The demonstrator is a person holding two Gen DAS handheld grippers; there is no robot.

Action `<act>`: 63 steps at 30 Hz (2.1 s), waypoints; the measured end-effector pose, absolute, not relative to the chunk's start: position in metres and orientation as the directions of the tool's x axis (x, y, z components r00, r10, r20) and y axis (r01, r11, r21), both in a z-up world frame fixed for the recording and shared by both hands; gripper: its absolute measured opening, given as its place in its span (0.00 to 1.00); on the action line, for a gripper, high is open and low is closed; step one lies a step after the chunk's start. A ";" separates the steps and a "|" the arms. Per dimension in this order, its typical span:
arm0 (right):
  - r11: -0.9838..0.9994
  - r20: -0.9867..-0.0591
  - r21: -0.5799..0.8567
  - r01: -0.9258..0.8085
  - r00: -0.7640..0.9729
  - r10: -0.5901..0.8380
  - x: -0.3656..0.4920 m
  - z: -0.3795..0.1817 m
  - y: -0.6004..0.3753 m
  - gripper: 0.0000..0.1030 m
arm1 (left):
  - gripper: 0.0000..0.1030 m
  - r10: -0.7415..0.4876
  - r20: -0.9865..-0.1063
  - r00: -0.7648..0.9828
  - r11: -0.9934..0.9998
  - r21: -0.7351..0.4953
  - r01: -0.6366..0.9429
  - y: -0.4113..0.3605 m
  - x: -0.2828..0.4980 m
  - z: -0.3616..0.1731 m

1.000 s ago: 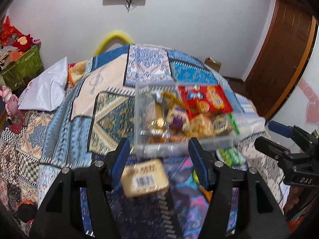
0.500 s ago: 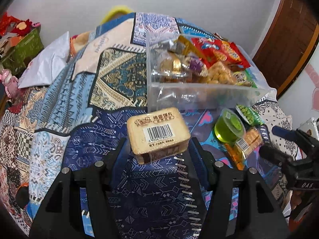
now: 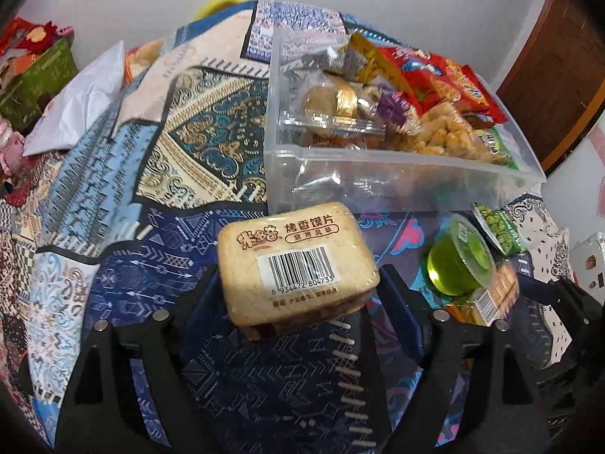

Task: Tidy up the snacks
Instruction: 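Grasp the square bread-cake pack with left tool while right tool grasps long bread pack, then lower both bread packs into the clear box and open both tools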

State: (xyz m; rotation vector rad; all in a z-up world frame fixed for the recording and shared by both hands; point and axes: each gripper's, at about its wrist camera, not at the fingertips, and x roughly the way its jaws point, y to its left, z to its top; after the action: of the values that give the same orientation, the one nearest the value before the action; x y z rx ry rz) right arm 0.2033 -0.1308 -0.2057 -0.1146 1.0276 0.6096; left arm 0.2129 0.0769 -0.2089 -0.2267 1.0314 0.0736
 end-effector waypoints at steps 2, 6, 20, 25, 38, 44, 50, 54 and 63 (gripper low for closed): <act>0.828 -0.822 0.197 -0.525 0.371 0.431 0.203 -0.205 -0.132 0.94 | 0.80 -0.040 -0.851 0.523 0.974 -0.149 -0.169 0.077 0.214 -0.209; 0.823 -0.813 0.207 -0.530 0.375 0.446 0.203 -0.204 -0.135 0.86 | 0.80 -0.025 -0.844 0.536 0.975 -0.138 -0.172 0.076 0.213 -0.211; 0.828 -0.768 0.251 -0.502 0.417 0.486 0.189 -0.185 -0.166 0.73 | 0.75 -0.033 -0.819 0.573 0.977 -0.148 -0.156 0.072 0.182 -0.187; 0.831 -0.738 0.243 -0.500 0.461 0.493 0.185 -0.167 -0.173 0.73 | 0.74 -0.037 -0.797 0.603 0.978 -0.153 -0.142 0.067 0.173 -0.169; 0.839 -0.664 0.232 -0.493 0.550 0.507 0.202 -0.131 -0.178 0.72 | 0.73 -0.052 -0.703 0.709 0.982 -0.165 -0.091 0.056 0.180 -0.116; 0.844 -0.637 0.230 -0.484 0.581 0.506 0.220 -0.122 -0.175 0.72 | 0.73 -0.047 -0.671 0.740 0.985 -0.156 -0.078 0.051 0.201 -0.100; 0.848 -0.624 0.233 -0.476 0.596 0.506 0.241 -0.118 -0.172 0.72 | 0.73 -0.042 -0.649 0.760 0.987 -0.143 -0.067 0.048 0.224 -0.092; 0.849 -0.627 0.238 -0.472 0.593 0.505 0.255 -0.119 -0.168 0.72 | 0.73 -0.044 -0.648 0.761 0.987 -0.147 -0.068 0.049 0.240 -0.094; 0.840 -0.655 0.235 -0.489 0.559 0.509 0.276 -0.135 -0.149 0.72 | 0.73 -0.030 -0.650 0.759 0.984 -0.152 -0.092 0.051 0.277 -0.110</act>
State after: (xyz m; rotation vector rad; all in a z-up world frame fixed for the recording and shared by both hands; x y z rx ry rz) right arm 0.2759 -0.1489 -0.1351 0.0278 0.7808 0.5880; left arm 0.2769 0.0509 -0.1101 -0.1794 0.7090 0.0343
